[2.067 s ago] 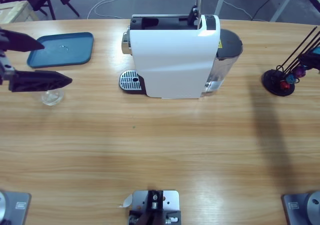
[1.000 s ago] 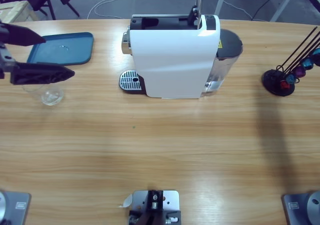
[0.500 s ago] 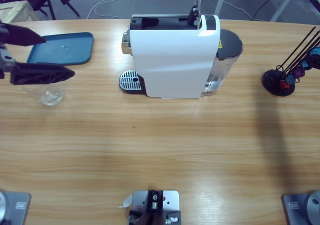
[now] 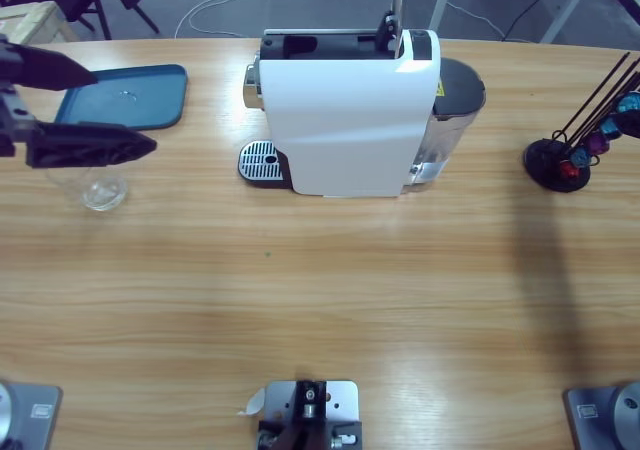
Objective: Pour coffee
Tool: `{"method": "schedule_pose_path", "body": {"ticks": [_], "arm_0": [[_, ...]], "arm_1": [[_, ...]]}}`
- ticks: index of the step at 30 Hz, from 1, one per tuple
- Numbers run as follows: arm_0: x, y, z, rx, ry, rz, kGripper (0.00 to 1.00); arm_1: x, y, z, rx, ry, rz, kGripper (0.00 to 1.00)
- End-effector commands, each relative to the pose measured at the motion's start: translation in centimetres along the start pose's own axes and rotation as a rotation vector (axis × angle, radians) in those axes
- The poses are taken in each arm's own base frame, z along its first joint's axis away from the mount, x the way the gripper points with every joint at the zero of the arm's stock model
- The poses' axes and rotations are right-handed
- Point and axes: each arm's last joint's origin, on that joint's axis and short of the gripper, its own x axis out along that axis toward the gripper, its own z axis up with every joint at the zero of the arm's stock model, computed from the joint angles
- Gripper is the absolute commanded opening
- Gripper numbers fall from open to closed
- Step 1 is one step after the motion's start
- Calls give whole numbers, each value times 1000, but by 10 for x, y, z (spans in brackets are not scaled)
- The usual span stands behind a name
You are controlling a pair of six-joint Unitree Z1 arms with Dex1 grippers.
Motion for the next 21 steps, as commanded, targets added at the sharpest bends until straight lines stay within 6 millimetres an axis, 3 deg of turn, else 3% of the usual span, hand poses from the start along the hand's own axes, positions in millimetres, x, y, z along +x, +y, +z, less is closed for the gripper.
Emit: {"method": "schedule_pose_path", "body": {"ticks": [1,14,21], "arm_0": [[19,-9,-9,4,59,-35,1000],[19,-9,-9,6,60,-37,1000],[19,-9,-9,3,57,-37,1000]], "arm_1": [[4,-2,-7,9,23,-32,237],[5,-4,-7,41,25,-45,225],[5,-5,-6,43,23,-62,62]]}}
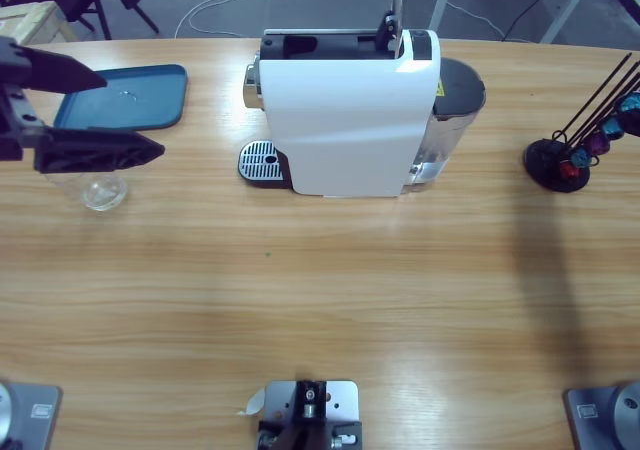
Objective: Pour coffee
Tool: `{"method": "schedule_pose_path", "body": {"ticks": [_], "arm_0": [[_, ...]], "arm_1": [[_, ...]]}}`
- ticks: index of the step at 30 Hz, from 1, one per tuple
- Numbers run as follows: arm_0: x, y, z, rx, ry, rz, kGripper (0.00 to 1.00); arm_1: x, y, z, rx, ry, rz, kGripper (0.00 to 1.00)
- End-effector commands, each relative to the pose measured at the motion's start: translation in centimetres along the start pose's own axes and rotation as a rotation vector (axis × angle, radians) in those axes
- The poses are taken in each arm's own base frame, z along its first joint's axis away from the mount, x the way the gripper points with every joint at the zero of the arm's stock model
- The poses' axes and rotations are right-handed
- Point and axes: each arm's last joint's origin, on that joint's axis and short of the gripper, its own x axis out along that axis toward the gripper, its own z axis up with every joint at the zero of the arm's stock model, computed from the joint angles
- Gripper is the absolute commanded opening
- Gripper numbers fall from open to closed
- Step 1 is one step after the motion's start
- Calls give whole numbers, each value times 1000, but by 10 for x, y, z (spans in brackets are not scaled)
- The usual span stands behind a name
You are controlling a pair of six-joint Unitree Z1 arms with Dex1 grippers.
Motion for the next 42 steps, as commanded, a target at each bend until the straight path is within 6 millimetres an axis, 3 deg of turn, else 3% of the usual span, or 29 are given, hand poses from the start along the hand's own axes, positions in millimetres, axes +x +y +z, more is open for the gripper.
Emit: {"method": "schedule_pose_path", "body": {"ticks": [1,5,6,8,9,10,11,16,26,31,33,42], "arm_0": [[17,-6,-10,-5,60,-28,1000],[17,-8,-11,-3,60,-31,1000],[17,-8,-11,-3,62,-32,1000],[17,-8,-11,-3,62,-32,1000],[17,-7,-10,-3,59,-31,1000],[17,-7,-10,-3,58,-31,1000],[17,-8,-11,-3,59,-31,1000],[16,-8,-11,-2,58,-32,1000],[17,-8,-12,-3,61,-33,1000],[17,-8,-13,-5,64,-33,1000],[17,-8,-13,-5,64,-33,1000],[17,-8,-13,-8,63,-33,1000]], "arm_1": [[5,-4,-6,12,22,-49,4],[4,-4,-5,14,11,-47,0],[5,-3,-5,14,11,-40,79],[4,-3,-5,13,14,-28,658],[2,-3,-5,11,16,-29,885],[1,-3,-6,10,20,-26,968],[0,-3,-7,8,24,-23,987],[-3,-4,-10,3,39,-23,979],[6,-2,-8,2,42,-21,683],[8,-1,-6,2,39,-28,675],[9,-1,-7,2,42,-28,600],[12,-1,-6,7,36,-34,584]]}}
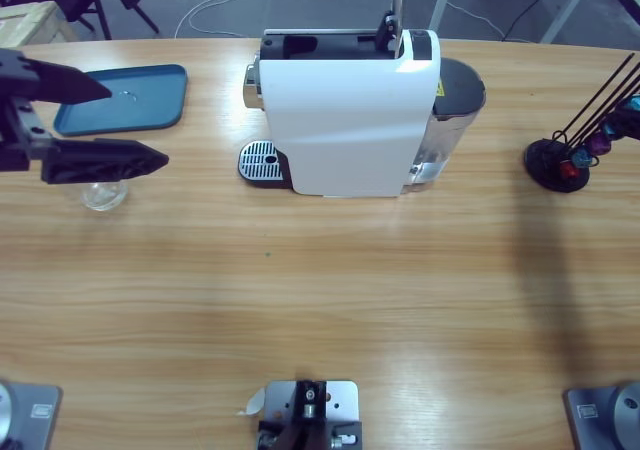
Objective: Pour coffee
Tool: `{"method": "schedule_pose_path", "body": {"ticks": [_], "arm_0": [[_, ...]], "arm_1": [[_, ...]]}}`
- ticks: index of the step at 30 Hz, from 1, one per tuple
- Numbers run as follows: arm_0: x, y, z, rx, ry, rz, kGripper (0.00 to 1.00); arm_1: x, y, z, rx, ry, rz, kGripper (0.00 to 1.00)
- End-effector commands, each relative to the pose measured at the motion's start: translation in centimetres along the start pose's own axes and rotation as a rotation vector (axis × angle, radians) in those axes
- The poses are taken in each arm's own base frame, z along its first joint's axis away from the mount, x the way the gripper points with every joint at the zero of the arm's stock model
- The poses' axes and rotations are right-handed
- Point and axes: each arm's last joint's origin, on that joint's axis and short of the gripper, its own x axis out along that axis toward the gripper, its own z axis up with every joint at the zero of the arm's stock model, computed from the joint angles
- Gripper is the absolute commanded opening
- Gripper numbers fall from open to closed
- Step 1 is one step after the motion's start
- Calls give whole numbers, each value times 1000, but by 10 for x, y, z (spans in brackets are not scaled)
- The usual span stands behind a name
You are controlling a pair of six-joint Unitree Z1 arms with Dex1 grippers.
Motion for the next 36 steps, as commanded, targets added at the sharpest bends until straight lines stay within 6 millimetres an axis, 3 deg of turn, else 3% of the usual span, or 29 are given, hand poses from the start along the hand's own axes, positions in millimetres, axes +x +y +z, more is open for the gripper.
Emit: {"method": "schedule_pose_path", "body": {"ticks": [1,2,18,20,31,32,33,36], "arm_0": [[15,-5,-9,1,54,-25,1000],[15,-5,-9,1,55,-25,1000],[16,-8,-10,6,61,-33,1000],[17,-8,-10,4,61,-34,1000],[18,-8,-12,-5,64,-33,1000],[18,-8,-12,-5,63,-33,1000],[18,-8,-12,-4,62,-33,1000],[18,-8,-12,-5,60,-33,1000]], "arm_1": [[9,-1,-5,9,28,-14,509],[9,-1,-5,9,28,-14,462],[9,-3,-5,27,22,-47,457],[9,-3,-5,27,21,-47,343],[11,-4,-3,45,17,-51,333],[11,-4,-3,46,17,-52,321],[11,-4,-3,46,17,-54,229],[11,-5,-3,46,15,-54,200]]}}
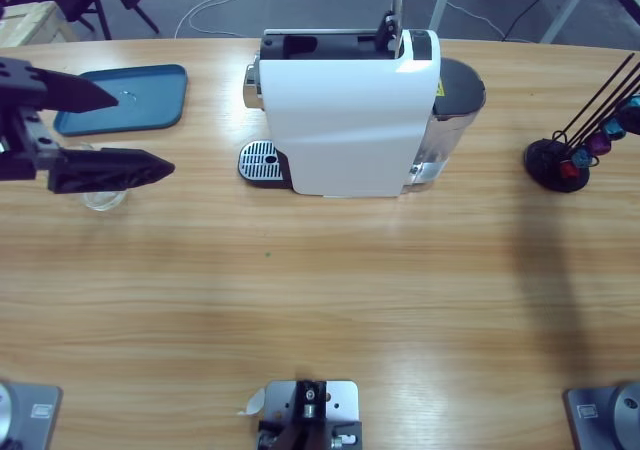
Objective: Pour coffee
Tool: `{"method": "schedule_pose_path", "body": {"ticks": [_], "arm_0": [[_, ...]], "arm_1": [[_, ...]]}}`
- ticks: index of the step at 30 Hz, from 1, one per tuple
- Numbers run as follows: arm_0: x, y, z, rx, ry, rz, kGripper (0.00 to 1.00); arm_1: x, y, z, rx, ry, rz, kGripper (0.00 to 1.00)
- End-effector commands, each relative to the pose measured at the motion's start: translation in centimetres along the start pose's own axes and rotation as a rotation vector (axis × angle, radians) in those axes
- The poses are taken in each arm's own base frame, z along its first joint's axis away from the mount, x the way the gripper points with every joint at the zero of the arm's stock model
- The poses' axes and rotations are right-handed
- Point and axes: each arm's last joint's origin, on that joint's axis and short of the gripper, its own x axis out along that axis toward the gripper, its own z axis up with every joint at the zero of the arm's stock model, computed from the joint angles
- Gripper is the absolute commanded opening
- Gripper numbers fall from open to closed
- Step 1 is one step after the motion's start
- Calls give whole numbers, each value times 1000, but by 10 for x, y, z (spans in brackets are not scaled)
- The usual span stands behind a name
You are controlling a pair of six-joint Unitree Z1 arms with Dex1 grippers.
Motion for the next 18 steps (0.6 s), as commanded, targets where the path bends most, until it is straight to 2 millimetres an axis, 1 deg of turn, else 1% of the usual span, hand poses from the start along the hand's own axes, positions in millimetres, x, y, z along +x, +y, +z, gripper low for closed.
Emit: {"method": "schedule_pose_path", "body": {"ticks": [1,2,5,13,18], "arm_0": [[16,-4,-9,2,54,-20,1000],[15,-4,-9,2,54,-20,1000],[15,-5,-9,3,51,-22,1000],[16,-6,-10,0,54,-25,1000],[16,-8,-12,1,53,-31,1000]], "arm_1": [[6,-3,-5,17,22,-30,196],[6,-3,-5,16,23,-30,147],[5,-3,-5,17,19,-30,102],[2,-3,0,20,5,-24,94],[1,-4,-1,17,10,-25,89]]}}
